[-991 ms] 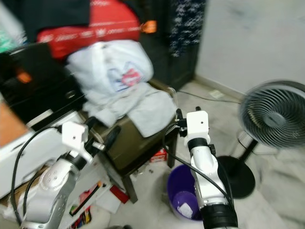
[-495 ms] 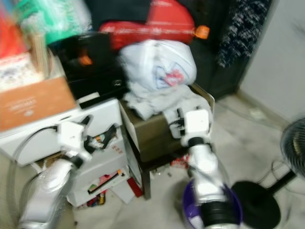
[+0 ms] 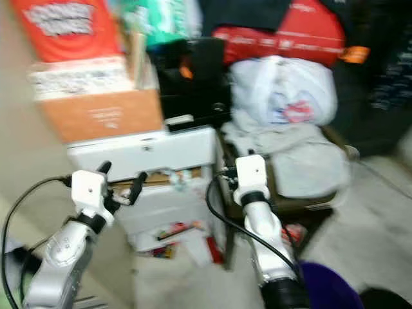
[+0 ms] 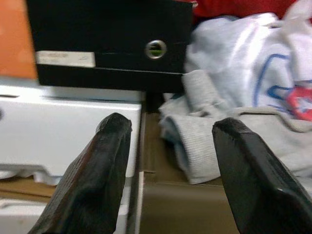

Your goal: Clean up the room

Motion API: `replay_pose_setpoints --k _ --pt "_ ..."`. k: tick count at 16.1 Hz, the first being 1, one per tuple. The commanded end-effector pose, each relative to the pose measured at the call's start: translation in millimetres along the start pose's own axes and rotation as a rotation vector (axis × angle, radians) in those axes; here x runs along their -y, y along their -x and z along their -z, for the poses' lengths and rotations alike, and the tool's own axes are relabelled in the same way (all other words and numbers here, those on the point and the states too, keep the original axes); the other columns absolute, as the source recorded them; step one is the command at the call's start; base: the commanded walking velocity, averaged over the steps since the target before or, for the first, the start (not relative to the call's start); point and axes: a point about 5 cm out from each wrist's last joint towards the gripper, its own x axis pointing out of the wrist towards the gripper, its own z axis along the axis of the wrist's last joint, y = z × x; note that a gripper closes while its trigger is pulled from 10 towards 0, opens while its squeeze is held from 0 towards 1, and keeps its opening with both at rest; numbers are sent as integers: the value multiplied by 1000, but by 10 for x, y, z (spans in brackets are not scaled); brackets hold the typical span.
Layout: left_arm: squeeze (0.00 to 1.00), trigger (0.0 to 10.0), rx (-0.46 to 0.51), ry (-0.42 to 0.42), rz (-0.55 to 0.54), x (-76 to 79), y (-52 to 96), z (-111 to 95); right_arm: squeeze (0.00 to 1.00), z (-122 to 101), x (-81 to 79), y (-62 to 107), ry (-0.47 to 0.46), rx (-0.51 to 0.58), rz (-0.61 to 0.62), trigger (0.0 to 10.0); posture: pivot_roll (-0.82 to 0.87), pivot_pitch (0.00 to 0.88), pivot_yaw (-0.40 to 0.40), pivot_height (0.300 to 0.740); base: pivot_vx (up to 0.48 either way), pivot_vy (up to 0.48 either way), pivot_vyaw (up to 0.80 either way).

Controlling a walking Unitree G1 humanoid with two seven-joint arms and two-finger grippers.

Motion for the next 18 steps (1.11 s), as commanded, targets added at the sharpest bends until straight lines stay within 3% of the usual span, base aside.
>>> replay_pose_setpoints --k 1,7,18 --pt "0 10000 -2 -7 8 35 15 -13 0 -22 37 18 5 5 10 10000 -20 59 23 740 0 0 644" --pt "0 10000 -20 -4 20 66 36 -7 0 -6 20 39 -1 -8 12 10000 -20 83 32 740 0 0 201" --pt "0 10000 -46 6 34 76 42 5 0 -9 -19 48 -9 -18 12 10000 -20 102 36 740 0 -300 0"
